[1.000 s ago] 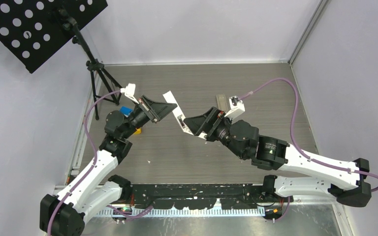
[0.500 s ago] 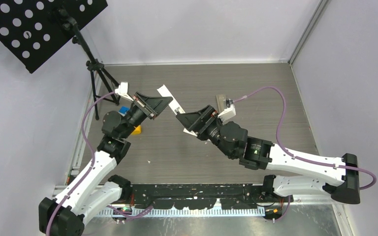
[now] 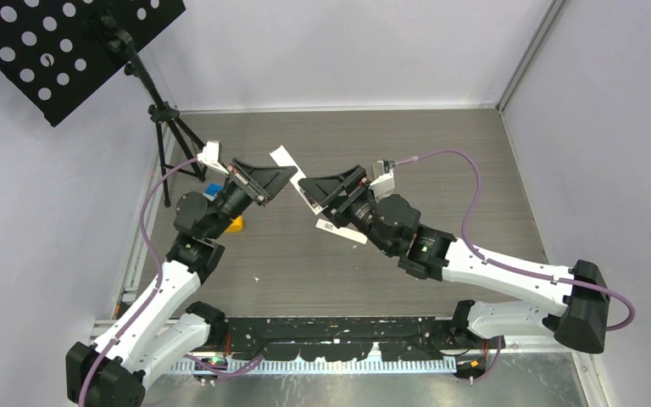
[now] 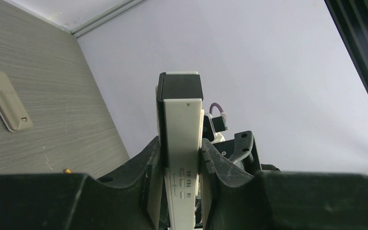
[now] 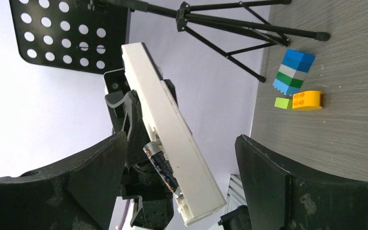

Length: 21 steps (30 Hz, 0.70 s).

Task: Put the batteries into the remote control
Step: Load the battery into the remote control.

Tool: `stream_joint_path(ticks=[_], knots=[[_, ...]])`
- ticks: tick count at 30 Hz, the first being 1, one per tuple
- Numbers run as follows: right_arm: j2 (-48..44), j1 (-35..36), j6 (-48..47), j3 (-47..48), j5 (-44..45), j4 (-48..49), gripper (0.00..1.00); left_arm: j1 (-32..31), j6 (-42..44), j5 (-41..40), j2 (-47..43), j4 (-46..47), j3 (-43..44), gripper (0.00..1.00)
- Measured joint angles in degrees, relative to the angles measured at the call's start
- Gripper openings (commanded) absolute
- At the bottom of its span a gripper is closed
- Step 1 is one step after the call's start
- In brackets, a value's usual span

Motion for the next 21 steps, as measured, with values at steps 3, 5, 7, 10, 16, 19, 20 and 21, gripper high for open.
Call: stream_joint_path(ticks=[3,5,7,10,16,19,20,21], knots=[[1.3,-0.4,0.0,0.7,-2.2,0.9,0.87,0.0,0.0,0.0,0.5,0.0,0.0,0.00],[2.1,-0.7,0.0,0.9,-3.5,1.2,0.87,0.0,0.0,0.1,0.9,0.0,0.0,0.00],[2.6,-1.0,0.1,1.0,-4.4,1.4,0.86,0.0,0.0,0.1,1.1,0.0,0.0,0.00],[2.8,-1.5,0.5,1.0,-5.4,1.4,0.82,0.0,0.0,0.3,1.1,0.1,0.0,0.00],[2.7,-2.5,1.5,0.0,-5.6,5.0,0.80,0.0,0.5,1.3,1.1,1.2,0.0,0.00],[2.7,-2.9,1.6,-0.4,-5.7,5.6,0.78,0.0,0.5,1.6,1.3,1.7,0.0,0.00],[2.7,-3.0,1.6,-0.5,-5.7,5.9,0.77,0.0,0.5,1.6,1.3,1.9,0.0,0.00],[2.7,-3.1,1.6,-0.5,-5.8,6.1,0.76,0.0,0.5,1.6,1.4,2.0,0.0,0.00]])
